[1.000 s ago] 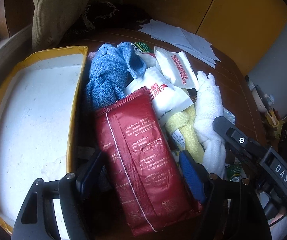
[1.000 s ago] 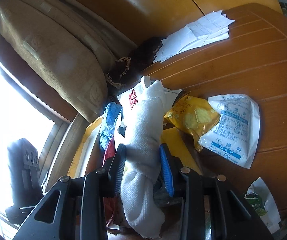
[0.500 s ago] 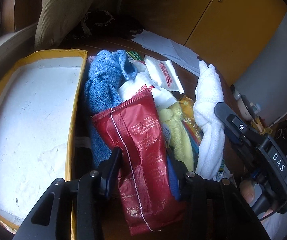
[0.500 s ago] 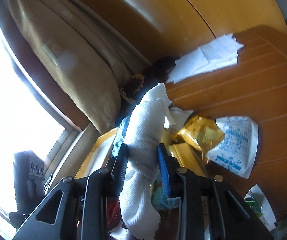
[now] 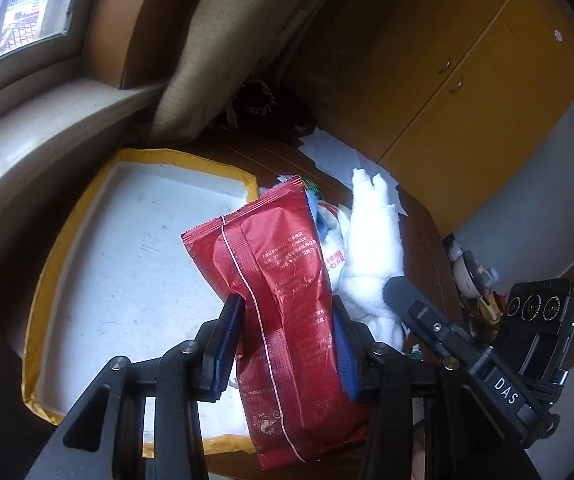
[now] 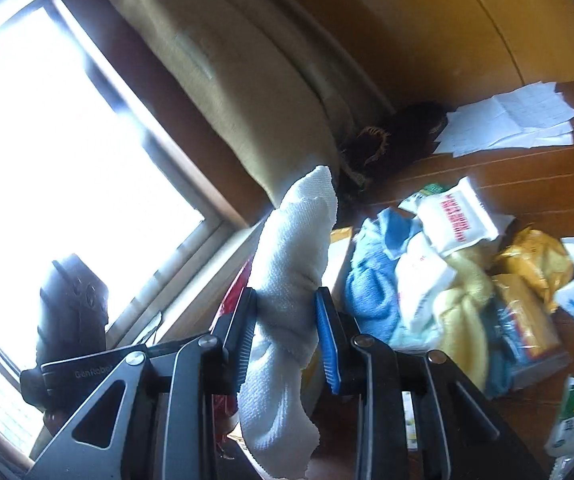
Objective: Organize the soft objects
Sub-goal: 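Place the red bag in the box lid with the left gripper while the right places the white towel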
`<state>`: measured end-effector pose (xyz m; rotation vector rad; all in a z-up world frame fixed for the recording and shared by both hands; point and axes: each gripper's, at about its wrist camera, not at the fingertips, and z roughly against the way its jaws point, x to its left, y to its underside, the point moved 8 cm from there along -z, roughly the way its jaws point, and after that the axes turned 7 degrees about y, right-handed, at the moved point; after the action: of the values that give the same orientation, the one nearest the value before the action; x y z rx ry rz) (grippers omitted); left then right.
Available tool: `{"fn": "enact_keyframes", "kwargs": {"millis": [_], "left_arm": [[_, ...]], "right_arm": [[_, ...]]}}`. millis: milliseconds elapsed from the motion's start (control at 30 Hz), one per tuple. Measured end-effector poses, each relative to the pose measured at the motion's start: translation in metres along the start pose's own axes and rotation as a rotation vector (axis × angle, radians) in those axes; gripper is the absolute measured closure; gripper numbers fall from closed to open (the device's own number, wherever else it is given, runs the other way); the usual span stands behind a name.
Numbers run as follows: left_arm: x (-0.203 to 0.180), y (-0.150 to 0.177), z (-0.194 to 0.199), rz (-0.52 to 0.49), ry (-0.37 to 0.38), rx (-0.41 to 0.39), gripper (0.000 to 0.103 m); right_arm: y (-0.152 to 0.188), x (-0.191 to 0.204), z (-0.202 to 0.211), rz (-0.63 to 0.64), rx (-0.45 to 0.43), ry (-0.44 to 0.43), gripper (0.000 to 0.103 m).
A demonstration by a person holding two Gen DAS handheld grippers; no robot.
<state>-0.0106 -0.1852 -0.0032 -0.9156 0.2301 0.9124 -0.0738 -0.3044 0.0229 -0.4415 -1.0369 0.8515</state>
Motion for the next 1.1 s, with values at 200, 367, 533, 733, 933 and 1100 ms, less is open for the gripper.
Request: {"fn": "enact_keyframes", "kwargs": {"millis": [200, 367, 533, 733, 933, 1100], "left_arm": [[0.051, -0.010, -0.003, -0.002, -0.149, -0.024, 0.058], [0.087, -0.004, -0.028, -0.004, -0.236, 0.018, 0.058], [0.100, 0.004, -0.046, 0.026, -0.254, 0.061, 0.056], [0.098, 0.001, -0.047, 0.029, -0.276, 0.028, 0.042], [0.080, 0.002, -0.020, 0.044, -0.277, -0.075, 0.028], [0.029, 0.016, -0.018, -0.020, -0.233, -0.114, 0.015]], "right_arm": [[0.027, 0.022, -0.066, 0.041, 0.131, 0.018, 0.074], [0.052, 0.017, -0.097, 0.030, 0.194, 0.067, 0.074], [0.056, 0.022, -0.099, 0.080, 0.165, 0.107, 0.071], [0.059, 0.022, -0.091, 0.103, 0.153, 0.099, 0.062], [0.047, 0.023, -0.055, 0.100, 0.070, 0.076, 0.037], [0.032, 0.000, 0.007, 0.112, -0.067, 0.147, 0.028]]}}
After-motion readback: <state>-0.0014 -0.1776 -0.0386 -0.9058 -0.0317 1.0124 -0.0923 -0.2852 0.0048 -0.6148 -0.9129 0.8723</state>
